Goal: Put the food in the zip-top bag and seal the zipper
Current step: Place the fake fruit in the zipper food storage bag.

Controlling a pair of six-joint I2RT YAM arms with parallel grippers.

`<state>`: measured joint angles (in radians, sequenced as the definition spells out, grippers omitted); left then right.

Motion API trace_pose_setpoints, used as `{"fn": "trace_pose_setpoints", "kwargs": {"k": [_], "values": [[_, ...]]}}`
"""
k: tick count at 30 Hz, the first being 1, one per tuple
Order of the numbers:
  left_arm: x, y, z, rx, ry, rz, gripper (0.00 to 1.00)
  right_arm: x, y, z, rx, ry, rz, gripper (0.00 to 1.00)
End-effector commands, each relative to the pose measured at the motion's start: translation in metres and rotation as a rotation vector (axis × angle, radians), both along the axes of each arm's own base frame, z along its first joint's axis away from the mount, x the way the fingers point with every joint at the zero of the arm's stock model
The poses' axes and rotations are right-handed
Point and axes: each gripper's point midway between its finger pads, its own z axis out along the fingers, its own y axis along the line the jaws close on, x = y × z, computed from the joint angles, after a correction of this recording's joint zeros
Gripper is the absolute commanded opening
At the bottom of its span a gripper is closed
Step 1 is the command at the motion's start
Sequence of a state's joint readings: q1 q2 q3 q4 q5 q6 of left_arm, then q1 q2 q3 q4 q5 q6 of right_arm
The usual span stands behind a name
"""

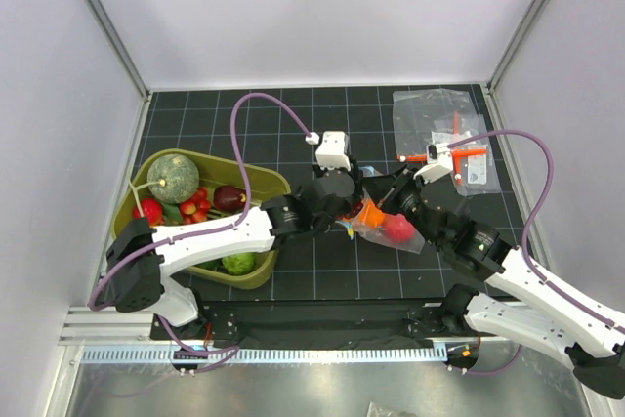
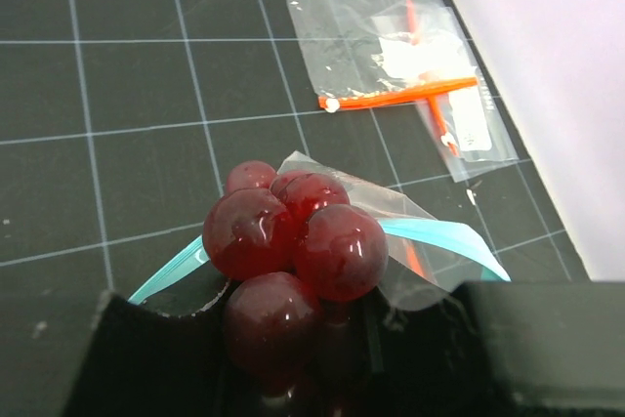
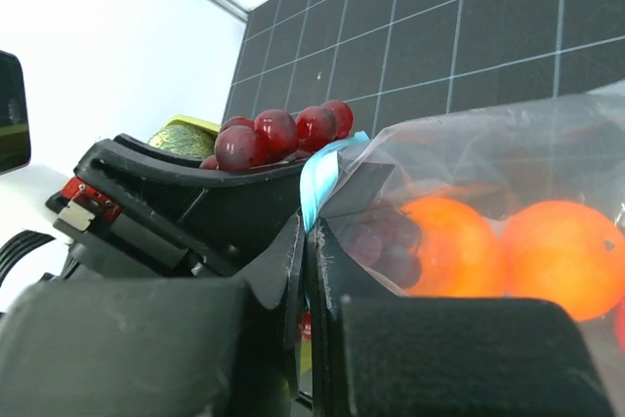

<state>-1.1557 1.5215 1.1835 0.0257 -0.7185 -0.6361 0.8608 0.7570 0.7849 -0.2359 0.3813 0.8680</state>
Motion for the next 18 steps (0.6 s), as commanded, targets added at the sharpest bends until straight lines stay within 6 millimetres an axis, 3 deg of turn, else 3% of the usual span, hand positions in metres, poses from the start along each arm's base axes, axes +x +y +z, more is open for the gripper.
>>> {"fn": "trace_pose_setpoints", "kwargs": {"k": [1,5,6,10,13,16,18], "values": [[0.009,0.008,0.044,-0.078,-0.054,0.073,0.06,-0.004,0.008,0.028,0.124,-0.043,0.037,0.02],[0.003,0.018,0.058,-0.072,-0.057,0.057,0.05,-0.011,0.022,0.035,0.241,-0.029,0.109,0.02],[0.0,0.021,0.06,-0.065,-0.054,0.046,0.05,-0.013,0.03,0.026,0.255,-0.001,0.142,0.01],[-0.013,0.045,0.077,-0.065,-0.055,0.03,0.03,-0.016,0.057,0.025,0.349,0.048,0.235,0.01],[-0.019,0.062,0.072,-0.017,-0.046,0.039,0.02,-0.025,0.08,0.03,0.424,0.081,0.35,0.01],[-0.023,0.074,0.077,0.011,-0.041,0.053,0.02,-0.031,0.084,0.047,0.493,0.048,0.399,0.01],[-0.024,0.072,0.078,0.007,-0.039,0.045,0.02,-0.029,0.079,0.045,0.491,0.045,0.376,0.01]]}}
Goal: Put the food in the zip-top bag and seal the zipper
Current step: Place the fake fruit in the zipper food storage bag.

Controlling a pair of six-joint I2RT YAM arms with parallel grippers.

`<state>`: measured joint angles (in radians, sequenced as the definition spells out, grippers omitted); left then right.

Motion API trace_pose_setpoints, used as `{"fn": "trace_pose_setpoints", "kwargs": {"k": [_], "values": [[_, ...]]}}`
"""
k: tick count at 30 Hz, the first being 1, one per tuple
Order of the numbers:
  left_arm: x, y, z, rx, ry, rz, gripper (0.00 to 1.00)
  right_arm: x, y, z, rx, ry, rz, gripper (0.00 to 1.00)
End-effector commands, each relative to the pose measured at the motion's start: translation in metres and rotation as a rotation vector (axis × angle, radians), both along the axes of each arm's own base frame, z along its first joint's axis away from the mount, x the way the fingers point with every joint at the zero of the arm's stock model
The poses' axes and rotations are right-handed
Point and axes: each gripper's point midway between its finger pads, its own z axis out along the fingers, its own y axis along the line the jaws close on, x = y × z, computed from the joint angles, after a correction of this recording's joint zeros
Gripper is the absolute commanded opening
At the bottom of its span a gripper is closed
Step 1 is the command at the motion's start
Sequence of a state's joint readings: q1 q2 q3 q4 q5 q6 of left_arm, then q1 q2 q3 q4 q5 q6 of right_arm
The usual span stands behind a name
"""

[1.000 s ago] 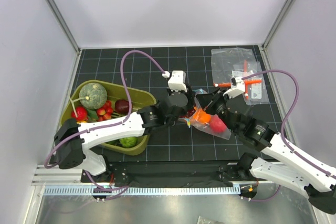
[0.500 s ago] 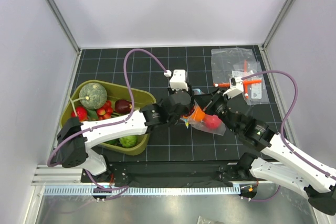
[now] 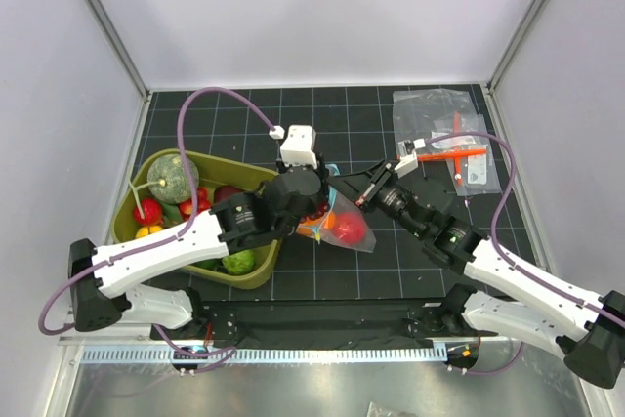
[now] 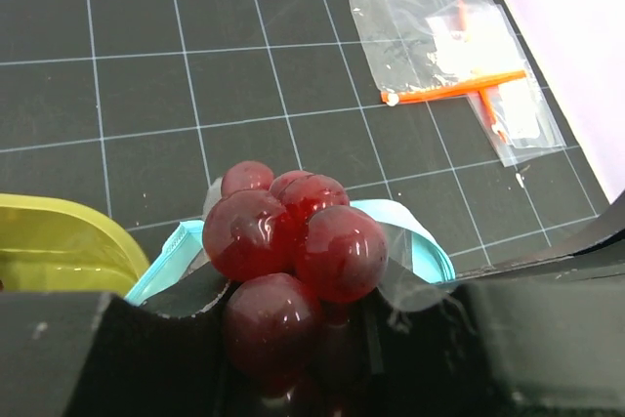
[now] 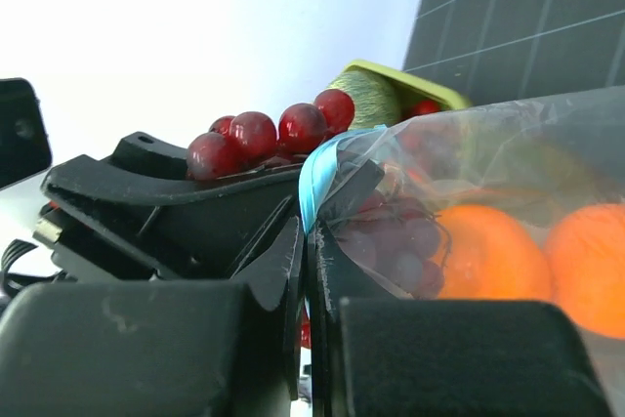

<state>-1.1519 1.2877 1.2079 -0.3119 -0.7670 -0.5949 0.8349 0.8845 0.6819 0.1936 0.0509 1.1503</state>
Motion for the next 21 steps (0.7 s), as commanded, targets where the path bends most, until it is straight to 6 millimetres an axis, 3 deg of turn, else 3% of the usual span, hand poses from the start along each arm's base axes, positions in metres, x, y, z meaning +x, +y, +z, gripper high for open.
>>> {"fn": "trace_pose_setpoints", "kwargs": {"k": [1,4,5,8,9,10,16,21], "values": [[-0.002,-0.005,0.037,-0.109,-0.039,-0.003,0.02,-0.016,0.004,0.017,0.101,-0.017,0.082,0.01],[0.001,-0.019,0.027,-0.091,-0.019,-0.022,0.02,-0.005,-0.009,-0.004,0.14,0.041,0.036,0.01],[0.002,-0.023,0.023,-0.083,-0.014,-0.023,0.02,0.004,-0.015,-0.02,0.146,0.065,0.037,0.01],[0.011,-0.039,-0.001,-0.036,0.0,-0.015,0.01,0.018,-0.028,-0.038,0.215,0.125,0.037,0.01],[0.014,-0.043,-0.007,-0.014,-0.002,-0.011,0.01,0.027,-0.037,-0.06,0.201,0.17,0.019,0.01],[0.017,-0.048,-0.02,0.02,0.005,-0.006,0.01,0.032,-0.042,-0.065,0.199,0.177,0.009,0.01],[0.032,-0.062,-0.034,0.066,-0.006,0.033,0.01,0.048,-0.055,-0.084,0.092,0.189,-0.046,0.01],[0.032,-0.067,-0.041,0.037,-0.005,0.024,0.08,0.05,-0.066,-0.08,0.011,0.139,-0.101,0.01]]}}
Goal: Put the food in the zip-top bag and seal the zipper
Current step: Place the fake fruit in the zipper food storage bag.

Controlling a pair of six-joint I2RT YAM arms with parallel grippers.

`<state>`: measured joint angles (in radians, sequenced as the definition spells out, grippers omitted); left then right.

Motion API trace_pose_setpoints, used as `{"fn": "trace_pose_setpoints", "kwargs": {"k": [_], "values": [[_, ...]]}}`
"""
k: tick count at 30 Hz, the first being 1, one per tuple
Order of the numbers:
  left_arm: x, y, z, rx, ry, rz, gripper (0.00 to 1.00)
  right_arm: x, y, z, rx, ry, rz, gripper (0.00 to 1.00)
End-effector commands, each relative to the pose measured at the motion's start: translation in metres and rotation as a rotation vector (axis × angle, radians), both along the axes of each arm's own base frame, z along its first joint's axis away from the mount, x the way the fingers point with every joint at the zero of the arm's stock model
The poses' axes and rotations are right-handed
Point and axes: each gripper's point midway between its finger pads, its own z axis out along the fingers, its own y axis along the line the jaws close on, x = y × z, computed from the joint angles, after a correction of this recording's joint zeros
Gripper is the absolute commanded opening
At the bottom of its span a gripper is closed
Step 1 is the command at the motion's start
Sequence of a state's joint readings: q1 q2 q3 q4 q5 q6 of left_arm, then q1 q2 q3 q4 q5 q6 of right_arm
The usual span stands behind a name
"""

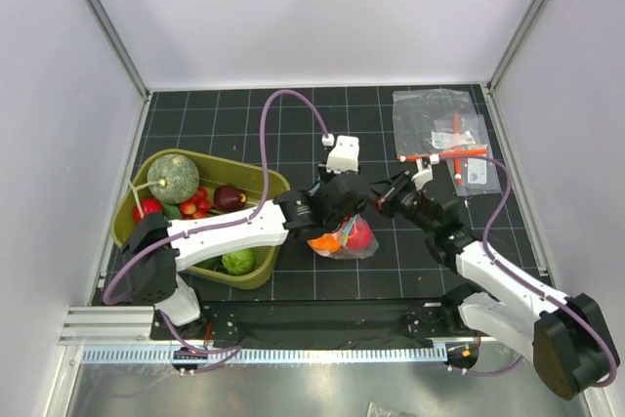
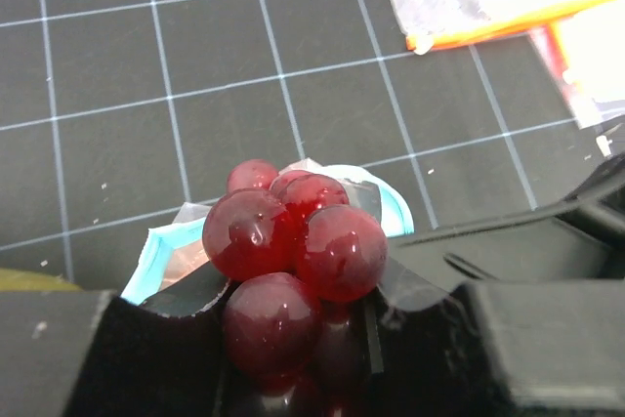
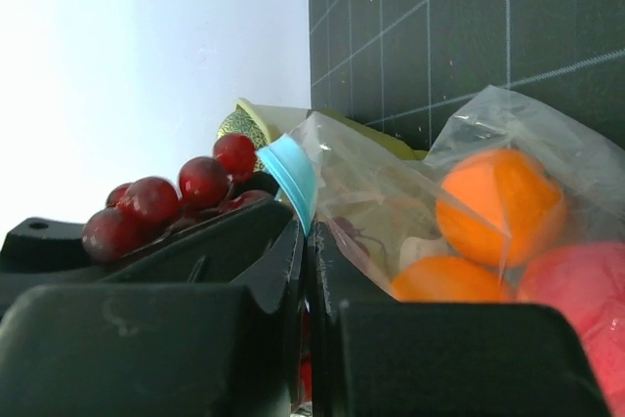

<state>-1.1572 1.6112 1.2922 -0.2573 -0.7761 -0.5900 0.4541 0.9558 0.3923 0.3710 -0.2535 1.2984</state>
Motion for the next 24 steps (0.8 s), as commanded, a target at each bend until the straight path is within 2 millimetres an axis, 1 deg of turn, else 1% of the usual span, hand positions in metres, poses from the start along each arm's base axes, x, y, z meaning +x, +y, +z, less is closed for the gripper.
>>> {"fn": "trace_pose_setpoints", "kwargs": {"k": [1,2,3,4,6,7,9,10,11,12,13,14,15,17,18,19,20,21,23,24], "values": [[0.008,-0.012,0.04,-0.14,-0.074,0.015,0.12,0.002,-0.006,0.036,-0.029,-0.129,-0.013,0.01],[0.009,-0.013,0.038,-0.128,-0.076,0.012,0.18,0.002,-0.006,0.041,-0.04,-0.142,-0.012,0.01],[0.01,-0.012,0.037,-0.121,-0.077,0.017,0.25,0.001,-0.006,0.043,-0.055,-0.142,-0.005,0.01],[0.01,-0.012,0.037,-0.116,-0.078,0.017,0.38,-0.001,-0.008,0.041,-0.082,-0.137,-0.001,0.01],[0.01,-0.014,0.036,-0.104,-0.072,0.001,0.5,-0.002,-0.01,0.046,-0.083,-0.148,-0.013,0.01],[0.009,-0.015,0.038,-0.098,-0.068,-0.011,0.52,-0.003,-0.012,0.049,-0.088,-0.157,-0.019,0.01],[0.007,-0.016,0.039,-0.094,-0.056,-0.028,0.52,-0.002,-0.015,0.056,-0.112,-0.172,-0.031,0.01],[0.005,-0.018,0.037,-0.092,-0.047,-0.045,0.53,-0.002,-0.019,0.048,-0.157,-0.156,-0.037,0.01],[0.001,-0.023,0.035,-0.094,-0.031,-0.08,0.53,-0.002,-0.021,0.054,-0.163,-0.171,-0.047,0.01],[-0.002,-0.026,0.033,-0.087,-0.019,-0.109,0.55,0.001,-0.024,0.055,-0.174,-0.178,-0.068,0.01],[-0.006,-0.028,0.033,-0.071,-0.007,-0.139,0.61,0.001,-0.025,0.054,-0.182,-0.176,-0.069,0.01],[-0.008,-0.03,0.033,-0.064,0.001,-0.161,0.65,0.002,-0.025,0.058,-0.196,-0.192,-0.066,0.01],[-0.013,-0.034,0.035,-0.062,0.014,-0.2,0.75,0.002,-0.024,0.058,-0.206,-0.189,-0.059,0.01],[-0.018,-0.034,0.035,-0.047,0.03,-0.232,0.82,0.002,-0.025,0.055,-0.225,-0.184,-0.057,0.01],[-0.019,-0.035,0.043,-0.057,0.028,-0.244,0.85,0.003,-0.025,0.053,-0.228,-0.18,-0.063,0.01],[-0.023,-0.03,0.046,-0.041,0.036,-0.25,0.89,0.005,-0.025,0.053,-0.226,-0.187,-0.067,0.01],[-0.024,-0.028,0.05,-0.036,0.038,-0.255,0.91,0.005,-0.024,0.055,-0.229,-0.188,-0.063,0.01],[-0.025,-0.026,0.058,-0.042,0.033,-0.256,0.91,0.006,-0.023,0.052,-0.243,-0.185,-0.053,0.01],[-0.029,-0.014,0.067,-0.04,0.04,-0.239,0.93,0.005,-0.023,0.051,-0.254,-0.181,-0.045,0.01],[-0.031,-0.007,0.067,-0.02,0.054,-0.227,0.93,0.006,-0.024,0.052,-0.257,-0.193,-0.051,0.01]]}}
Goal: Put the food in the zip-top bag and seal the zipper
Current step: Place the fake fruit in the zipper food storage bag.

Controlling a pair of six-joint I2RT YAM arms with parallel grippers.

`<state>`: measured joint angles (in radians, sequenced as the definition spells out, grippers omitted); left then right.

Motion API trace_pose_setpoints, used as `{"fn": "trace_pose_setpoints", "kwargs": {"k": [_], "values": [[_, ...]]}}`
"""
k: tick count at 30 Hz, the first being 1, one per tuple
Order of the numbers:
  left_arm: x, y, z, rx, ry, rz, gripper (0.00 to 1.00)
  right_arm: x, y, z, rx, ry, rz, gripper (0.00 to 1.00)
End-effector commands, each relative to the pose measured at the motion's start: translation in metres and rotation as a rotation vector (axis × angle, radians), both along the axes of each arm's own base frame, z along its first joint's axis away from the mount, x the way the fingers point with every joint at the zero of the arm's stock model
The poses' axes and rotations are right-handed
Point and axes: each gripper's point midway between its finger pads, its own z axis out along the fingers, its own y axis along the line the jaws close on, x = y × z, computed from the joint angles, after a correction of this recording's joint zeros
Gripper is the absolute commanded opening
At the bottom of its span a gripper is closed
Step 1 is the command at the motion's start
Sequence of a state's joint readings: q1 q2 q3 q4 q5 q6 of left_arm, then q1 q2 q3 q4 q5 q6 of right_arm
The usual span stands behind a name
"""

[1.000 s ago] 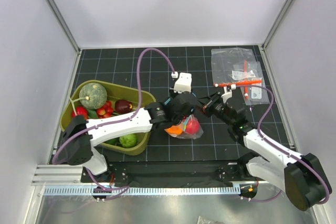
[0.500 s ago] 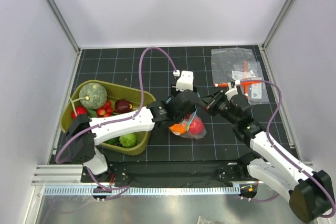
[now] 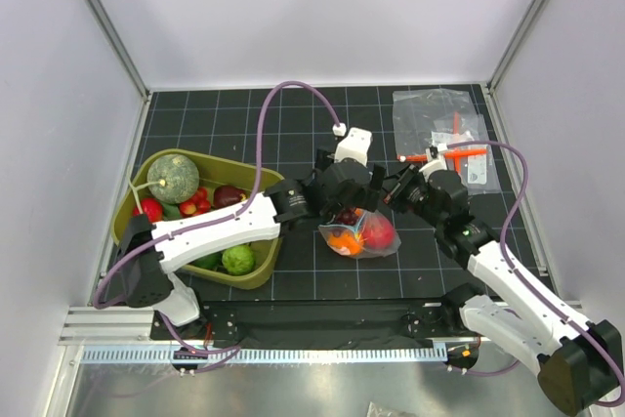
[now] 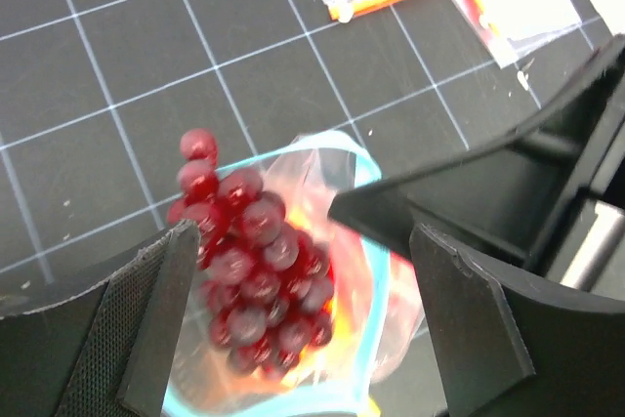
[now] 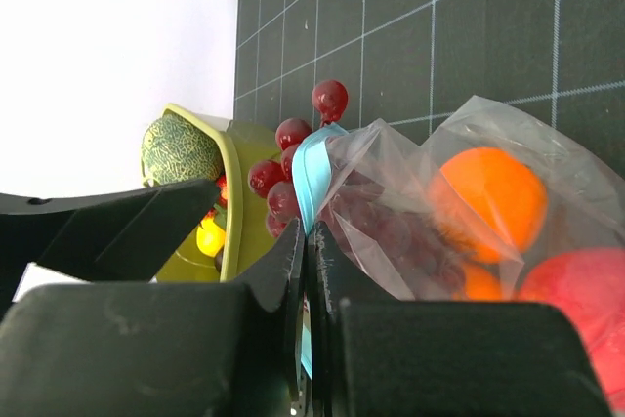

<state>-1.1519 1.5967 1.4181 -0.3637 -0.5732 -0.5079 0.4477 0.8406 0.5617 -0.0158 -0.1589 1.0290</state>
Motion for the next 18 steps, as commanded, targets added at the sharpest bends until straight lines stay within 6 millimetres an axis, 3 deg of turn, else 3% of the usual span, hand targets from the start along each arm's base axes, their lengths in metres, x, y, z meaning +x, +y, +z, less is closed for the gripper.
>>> {"fn": "trace_pose_setpoints", "kwargs": {"k": [1,4,10,11,12,13,18], "values": [[-0.014,0.023,0.042,-0.019,0.002,-0.006,0.93,0.008,0.0,0.037,0.007,-0.121,-0.004,0.01],[-0.013,0.046,0.045,0.05,0.012,0.062,0.93,0.008,-0.001,0.041,-0.022,-0.145,0.004,0.01],[-0.008,0.087,0.025,0.126,0.052,0.148,0.85,0.007,-0.002,0.04,-0.03,-0.156,0.008,0.01],[-0.013,0.089,0.027,0.082,0.069,0.129,0.81,0.007,-0.003,0.04,-0.031,-0.157,0.002,0.01],[-0.015,0.09,0.012,0.068,0.091,0.117,0.71,0.008,-0.004,0.04,-0.03,-0.16,-0.004,0.01],[-0.015,0.092,0.008,0.042,0.109,0.113,0.67,0.008,-0.005,0.038,-0.03,-0.16,-0.011,0.01],[-0.032,0.09,-0.026,0.012,0.217,0.07,0.63,0.006,-0.004,0.043,-0.019,-0.168,-0.005,0.01]]}}
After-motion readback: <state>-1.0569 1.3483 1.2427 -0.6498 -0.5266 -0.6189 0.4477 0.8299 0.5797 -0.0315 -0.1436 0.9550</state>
